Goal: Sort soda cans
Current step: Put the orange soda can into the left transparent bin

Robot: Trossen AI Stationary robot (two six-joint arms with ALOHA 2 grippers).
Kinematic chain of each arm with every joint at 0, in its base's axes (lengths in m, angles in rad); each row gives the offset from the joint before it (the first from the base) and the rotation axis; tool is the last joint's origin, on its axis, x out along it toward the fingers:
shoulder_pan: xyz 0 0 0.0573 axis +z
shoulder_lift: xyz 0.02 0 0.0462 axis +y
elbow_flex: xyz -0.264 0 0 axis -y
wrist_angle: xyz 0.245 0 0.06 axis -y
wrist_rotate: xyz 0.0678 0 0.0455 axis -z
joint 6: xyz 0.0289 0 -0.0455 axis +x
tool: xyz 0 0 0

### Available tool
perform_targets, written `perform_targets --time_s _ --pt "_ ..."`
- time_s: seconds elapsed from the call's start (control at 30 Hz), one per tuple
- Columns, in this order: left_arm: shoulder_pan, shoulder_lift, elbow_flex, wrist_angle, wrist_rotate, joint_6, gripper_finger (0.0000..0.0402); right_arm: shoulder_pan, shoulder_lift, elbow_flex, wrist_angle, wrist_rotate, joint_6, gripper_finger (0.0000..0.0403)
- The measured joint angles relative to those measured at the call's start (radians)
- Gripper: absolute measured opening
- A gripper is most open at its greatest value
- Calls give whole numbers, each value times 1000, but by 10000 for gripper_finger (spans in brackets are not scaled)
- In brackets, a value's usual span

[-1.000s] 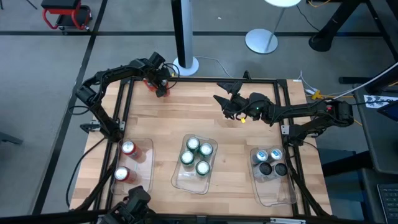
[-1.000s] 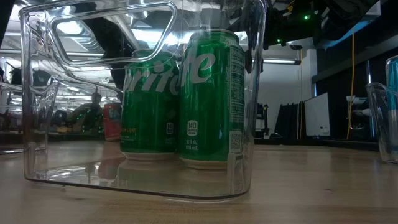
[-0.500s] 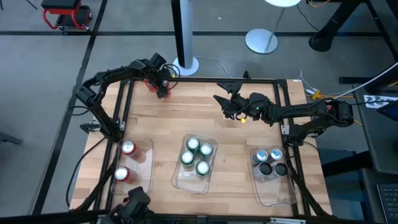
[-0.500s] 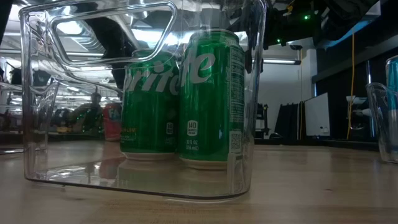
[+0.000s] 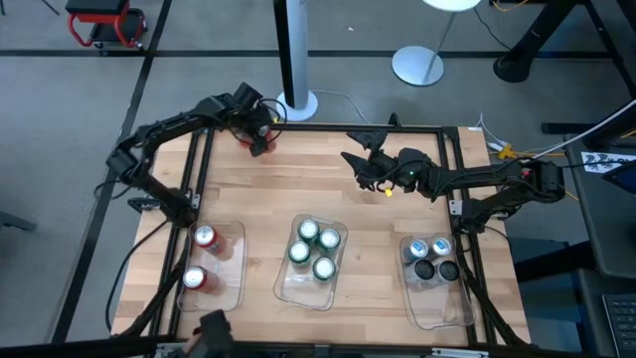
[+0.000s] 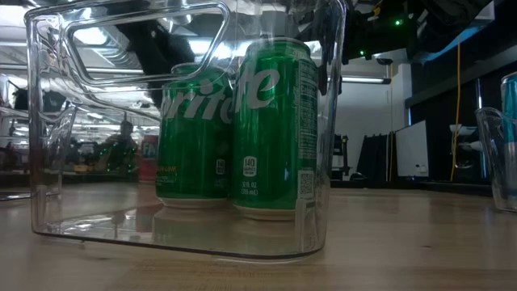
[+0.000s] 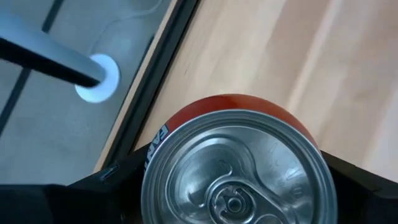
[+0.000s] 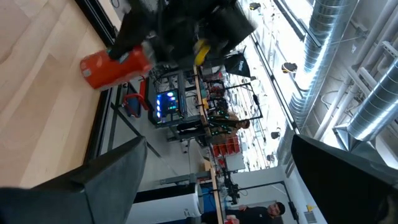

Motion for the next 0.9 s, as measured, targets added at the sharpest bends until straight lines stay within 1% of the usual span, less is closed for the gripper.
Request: perform_targets --time_s 0.17,0.27,0.33,0.43,0.57,0.77,0.9 --pt "-73 -148 25 -103 1 -78 302 0 0 0 0 0 -2 399" --pt "-129 -240 40 -182 2 -170 302 0 0 0 0 0 -2 399" --pt "-174 -286 51 -268 3 -235 302 0 0 0 0 0 -2 399" --pt "-248 -356 57 -389 2 -326 302 0 0 0 0 0 -2 399" --pt "-356 -444 60 -485 2 -462 302 0 0 0 0 0 -2 399" --pt "-544 -552 60 -590 1 -698 302 0 0 0 0 0 -2 399" --pt "-673 -600 60 -616 2 -856 302 0 0 0 0 0 -2 399"
